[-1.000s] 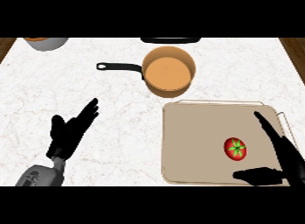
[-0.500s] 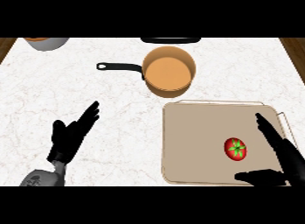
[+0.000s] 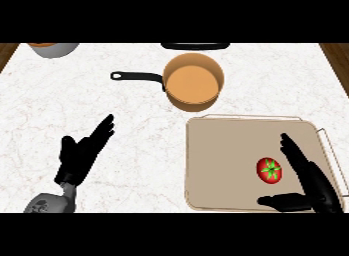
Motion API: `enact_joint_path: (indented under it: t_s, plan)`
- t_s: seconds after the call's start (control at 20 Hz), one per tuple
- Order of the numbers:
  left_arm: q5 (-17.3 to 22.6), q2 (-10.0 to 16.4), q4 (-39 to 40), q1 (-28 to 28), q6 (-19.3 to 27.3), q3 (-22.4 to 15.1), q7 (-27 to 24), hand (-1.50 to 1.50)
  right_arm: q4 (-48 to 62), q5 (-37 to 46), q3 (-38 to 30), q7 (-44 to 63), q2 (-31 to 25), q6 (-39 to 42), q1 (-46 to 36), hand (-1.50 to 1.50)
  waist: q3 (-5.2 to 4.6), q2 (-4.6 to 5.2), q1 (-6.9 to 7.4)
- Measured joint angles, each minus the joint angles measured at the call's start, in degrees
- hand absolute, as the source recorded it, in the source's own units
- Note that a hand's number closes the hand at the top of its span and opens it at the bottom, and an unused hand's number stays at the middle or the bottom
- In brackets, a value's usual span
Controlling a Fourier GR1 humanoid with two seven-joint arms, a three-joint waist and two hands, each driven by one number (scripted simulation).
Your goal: Pick the tomato from the tray and place it in the pot
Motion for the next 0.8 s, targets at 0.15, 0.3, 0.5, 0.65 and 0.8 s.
enact_joint_path:
  t_s: [0.15, 0.3, 0.5, 0.65, 0.8]
  plan:
    - [-0.9, -0.7, 0.1, 0.0, -0.1, 0.2, -0.1, 0.00, 4.5, -0.5, -1.0, -4.4, 0.9, 1.0, -1.5, -1.50, -0.63, -0.48, -0.15]
    - [-0.8, -0.7, 0.0, 0.1, -0.9, 0.7, 0.0, 0.00, 6.9, 2.0, -0.5, -8.0, 1.0, 0.0, -2.4, 1.50, -1.01, -0.71, -0.21]
    - [-1.0, -0.6, 0.8, -1.1, -1.3, 1.5, 0.3, 0.00, 10.3, 4.6, -0.2, -14.2, 0.7, -0.8, -3.0, 1.50, -1.33, -0.97, -0.21]
    - [-1.2, -0.6, 0.8, -0.4, -1.4, 1.6, 0.0, 0.00, 12.5, 4.0, -0.8, -17.9, 1.4, -0.5, -3.3, 1.50, -1.59, -1.13, -0.13]
    - [-1.2, -0.4, 0.8, -0.5, -1.9, 1.8, -0.1, 0.00, 14.2, 3.6, -1.4, -21.1, 2.1, -0.4, -3.4, 1.50, -1.88, -1.19, -0.04]
